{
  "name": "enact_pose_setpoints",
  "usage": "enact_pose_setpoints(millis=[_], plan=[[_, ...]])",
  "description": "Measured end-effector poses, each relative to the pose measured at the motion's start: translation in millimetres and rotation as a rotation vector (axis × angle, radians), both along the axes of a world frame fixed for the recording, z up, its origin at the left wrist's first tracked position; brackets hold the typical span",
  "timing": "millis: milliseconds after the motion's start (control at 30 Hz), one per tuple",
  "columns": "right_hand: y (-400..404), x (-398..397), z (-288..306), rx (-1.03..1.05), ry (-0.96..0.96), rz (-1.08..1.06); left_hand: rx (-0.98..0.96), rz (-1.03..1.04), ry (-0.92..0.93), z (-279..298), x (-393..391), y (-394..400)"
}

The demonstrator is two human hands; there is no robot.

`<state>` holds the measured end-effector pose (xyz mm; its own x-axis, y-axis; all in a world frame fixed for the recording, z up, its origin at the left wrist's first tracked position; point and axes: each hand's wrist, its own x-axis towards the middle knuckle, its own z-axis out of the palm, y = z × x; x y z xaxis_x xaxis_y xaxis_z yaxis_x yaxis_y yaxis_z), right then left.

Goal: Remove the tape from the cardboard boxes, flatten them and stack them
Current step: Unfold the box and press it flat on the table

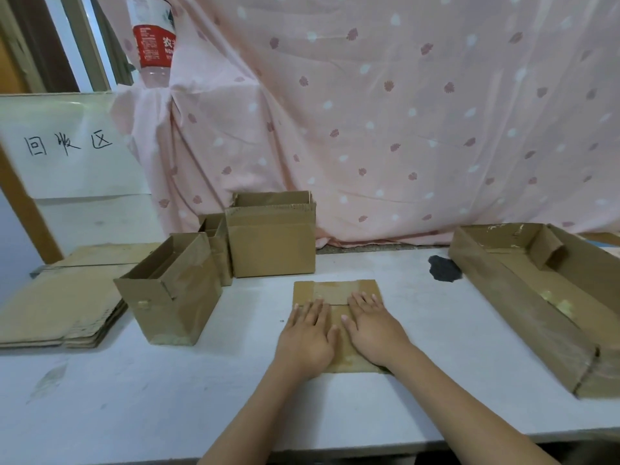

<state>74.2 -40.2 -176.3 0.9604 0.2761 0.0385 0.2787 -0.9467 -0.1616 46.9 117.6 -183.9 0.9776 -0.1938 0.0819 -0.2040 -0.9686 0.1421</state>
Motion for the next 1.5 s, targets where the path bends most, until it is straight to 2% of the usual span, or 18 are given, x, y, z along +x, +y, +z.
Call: enact_pose_setpoints(millis=[100,367,567,633,733,833,900,1000,1067,1167,1367,1500], plan=[[3.9,-5.7,-2.4,-0.052,-0.019,-0.015,-0.025,0.034,-0.001,-6.4,0.8,-3.7],[4.7,-15.6,-5.0,0.016,0.014,-0.043,-0.038,0.031,0.067,-1.4,2.7,-4.6],[5.9,-15.1,-0.2,0.059,0.022,-0.051,-0.069,0.016,0.031,-5.7,5.6,1.1],[5.8,-20.3,-1.2,0.045,0.020,-0.113,-0.068,0.030,0.001,-6.1,0.7,-0.3],[9.2,-30.9,1.0,0.046,0.118,-0.306,-0.072,0.130,0.004,-5.7,-5.2,-3.3],[18.2,-33.7,14.7,0.092,0.152,-0.338,-0.086,0.269,0.037,-0.3,-13.8,-7.2],[19.3,-34.8,29.0,0.256,0.126,-0.375,-0.109,0.281,0.049,-0.8,-20.1,-8.0],[8.7,-31.4,48.0,0.611,0.211,-0.586,-0.135,0.304,0.019,2.3,-27.6,-5.0],[-1.7,-29.6,52.0,0.721,0.240,-0.627,-0.195,0.336,-0.023,8.3,-34.2,0.5],[-6.1,-36.5,48.9,0.901,0.203,-0.600,-0.412,0.381,-0.016,19.9,-40.1,12.3],[5.0,-58.1,49.7,1.233,0.150,-0.493,-0.993,0.511,-0.009,53.9,-58.0,57.4],[23.0,-77.4,72.8,1.520,0.044,-0.360,-1.157,0.350,0.065,69.8,-74.3,83.1]])
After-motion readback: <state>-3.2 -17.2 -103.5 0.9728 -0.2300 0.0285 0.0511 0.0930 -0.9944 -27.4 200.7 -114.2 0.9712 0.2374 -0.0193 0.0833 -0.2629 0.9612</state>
